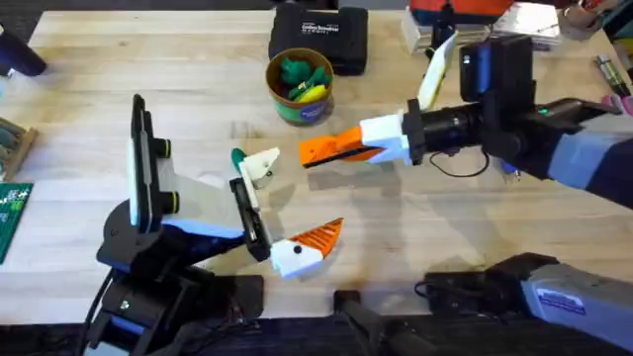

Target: Pick up the gripper from the table and insert it into the empty holder that is missing its gripper. Then pick up a screw, insert it into the mounting hole, and use the screwdriver to tighten it. Finally, clean up the table by picking up the vegetable and placing it into the bucket.

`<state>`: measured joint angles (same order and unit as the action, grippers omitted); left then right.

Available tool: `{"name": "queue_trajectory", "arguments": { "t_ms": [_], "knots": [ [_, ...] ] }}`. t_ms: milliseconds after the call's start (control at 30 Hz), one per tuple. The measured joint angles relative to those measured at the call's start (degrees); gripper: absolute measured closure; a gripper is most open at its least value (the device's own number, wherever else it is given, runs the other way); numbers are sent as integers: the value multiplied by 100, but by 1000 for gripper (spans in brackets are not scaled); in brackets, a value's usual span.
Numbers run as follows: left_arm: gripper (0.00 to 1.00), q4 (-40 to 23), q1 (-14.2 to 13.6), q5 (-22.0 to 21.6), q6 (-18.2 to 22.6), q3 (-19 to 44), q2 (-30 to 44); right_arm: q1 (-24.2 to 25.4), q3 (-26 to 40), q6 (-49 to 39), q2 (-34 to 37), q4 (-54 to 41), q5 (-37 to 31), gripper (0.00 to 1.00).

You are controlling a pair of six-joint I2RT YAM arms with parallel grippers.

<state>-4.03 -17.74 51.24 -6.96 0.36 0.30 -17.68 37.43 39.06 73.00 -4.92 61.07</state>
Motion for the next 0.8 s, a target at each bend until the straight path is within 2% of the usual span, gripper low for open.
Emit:
{"name": "queue_trajectory", "arguments": {
  "t_ms": [167,567,800],
  "knots": [
    [15,0,0,0,0,0,0,-272,0,203,136,563,247,987],
    [15,0,0,0,0,0,2,-408,0,390,442,709,629,987],
    [15,17,10,-27,4,0,0,-492,0,888,618,1634,843,987]
  ]
}}
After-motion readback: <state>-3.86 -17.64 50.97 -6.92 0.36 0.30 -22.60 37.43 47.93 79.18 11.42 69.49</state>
